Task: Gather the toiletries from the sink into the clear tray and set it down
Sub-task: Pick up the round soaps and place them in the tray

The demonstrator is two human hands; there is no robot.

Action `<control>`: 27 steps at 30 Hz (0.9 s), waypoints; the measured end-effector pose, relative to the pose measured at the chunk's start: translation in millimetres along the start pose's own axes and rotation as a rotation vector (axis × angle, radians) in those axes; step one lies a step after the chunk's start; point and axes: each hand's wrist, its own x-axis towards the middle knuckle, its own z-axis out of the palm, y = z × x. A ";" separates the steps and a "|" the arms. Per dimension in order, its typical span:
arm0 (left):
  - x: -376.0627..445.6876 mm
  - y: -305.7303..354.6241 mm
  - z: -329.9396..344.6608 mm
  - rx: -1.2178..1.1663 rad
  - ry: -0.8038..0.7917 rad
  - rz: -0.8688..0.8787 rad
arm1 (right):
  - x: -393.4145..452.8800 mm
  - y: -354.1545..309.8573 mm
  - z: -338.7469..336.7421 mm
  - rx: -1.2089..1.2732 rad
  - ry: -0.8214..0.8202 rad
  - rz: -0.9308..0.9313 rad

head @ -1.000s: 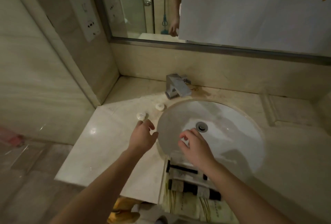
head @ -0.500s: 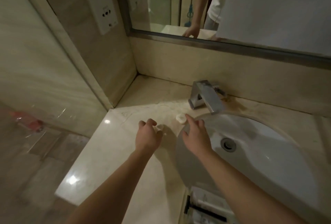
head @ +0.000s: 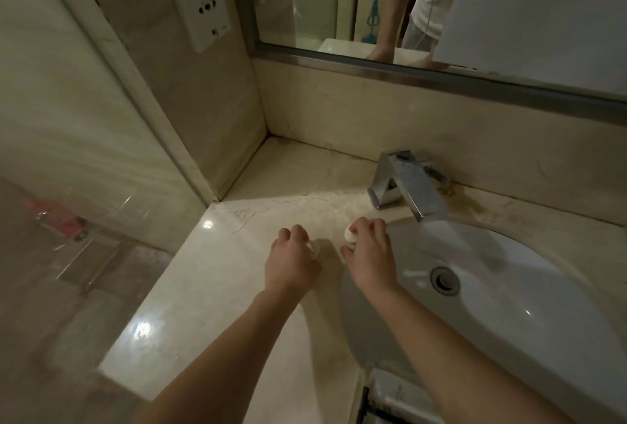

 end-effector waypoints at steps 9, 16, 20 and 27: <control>-18.3 -0.7 -14.0 -0.166 -0.013 0.017 | 4.3 1.1 -6.0 0.206 -0.071 0.176; -38.4 10.1 -25.9 -0.451 -0.031 0.056 | -27.0 -9.2 -36.7 0.605 -0.047 0.209; -58.5 24.2 -36.7 -0.605 -0.101 0.093 | -54.5 -14.6 -67.3 0.808 -0.084 0.222; -106.0 51.7 -41.2 -0.717 -0.283 0.217 | -110.4 -6.6 -114.7 1.034 -0.005 0.327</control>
